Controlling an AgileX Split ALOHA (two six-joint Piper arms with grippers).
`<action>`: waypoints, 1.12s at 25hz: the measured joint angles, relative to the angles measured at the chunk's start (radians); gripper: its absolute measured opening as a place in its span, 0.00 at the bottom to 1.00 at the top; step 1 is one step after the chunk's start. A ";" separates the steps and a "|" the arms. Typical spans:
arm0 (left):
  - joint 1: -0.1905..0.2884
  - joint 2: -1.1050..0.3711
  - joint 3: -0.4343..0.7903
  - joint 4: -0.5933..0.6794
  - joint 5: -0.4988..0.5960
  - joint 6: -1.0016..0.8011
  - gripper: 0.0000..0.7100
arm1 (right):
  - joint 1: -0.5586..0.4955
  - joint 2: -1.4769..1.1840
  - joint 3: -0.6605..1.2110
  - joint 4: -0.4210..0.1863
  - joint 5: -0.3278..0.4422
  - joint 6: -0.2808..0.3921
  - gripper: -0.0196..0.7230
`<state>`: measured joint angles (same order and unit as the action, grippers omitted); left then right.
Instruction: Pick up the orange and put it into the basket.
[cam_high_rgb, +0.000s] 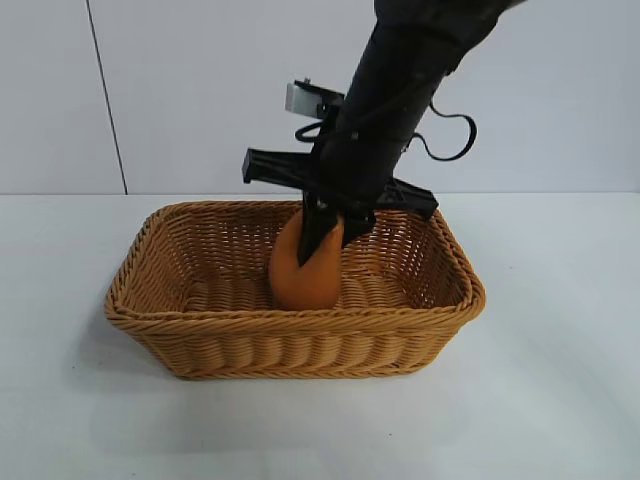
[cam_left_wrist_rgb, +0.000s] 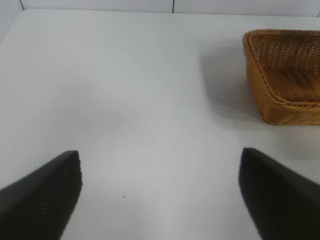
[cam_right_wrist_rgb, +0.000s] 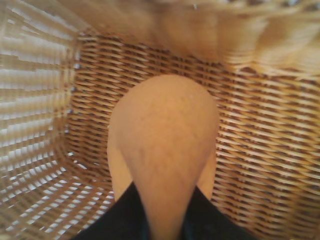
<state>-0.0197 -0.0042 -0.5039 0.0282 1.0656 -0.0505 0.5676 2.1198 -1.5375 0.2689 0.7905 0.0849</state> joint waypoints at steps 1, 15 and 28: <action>0.000 0.000 0.000 0.000 0.000 0.000 0.86 | 0.000 0.008 0.000 0.000 0.000 -0.010 0.08; 0.000 0.000 0.000 0.000 0.000 0.000 0.86 | 0.000 -0.041 -0.152 -0.062 0.173 -0.045 0.89; 0.000 0.000 0.000 0.000 0.001 0.000 0.86 | -0.013 -0.049 -0.471 -0.390 0.415 0.030 0.89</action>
<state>-0.0197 -0.0042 -0.5039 0.0282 1.0665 -0.0505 0.5548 2.0706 -2.0085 -0.1208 1.2057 0.1147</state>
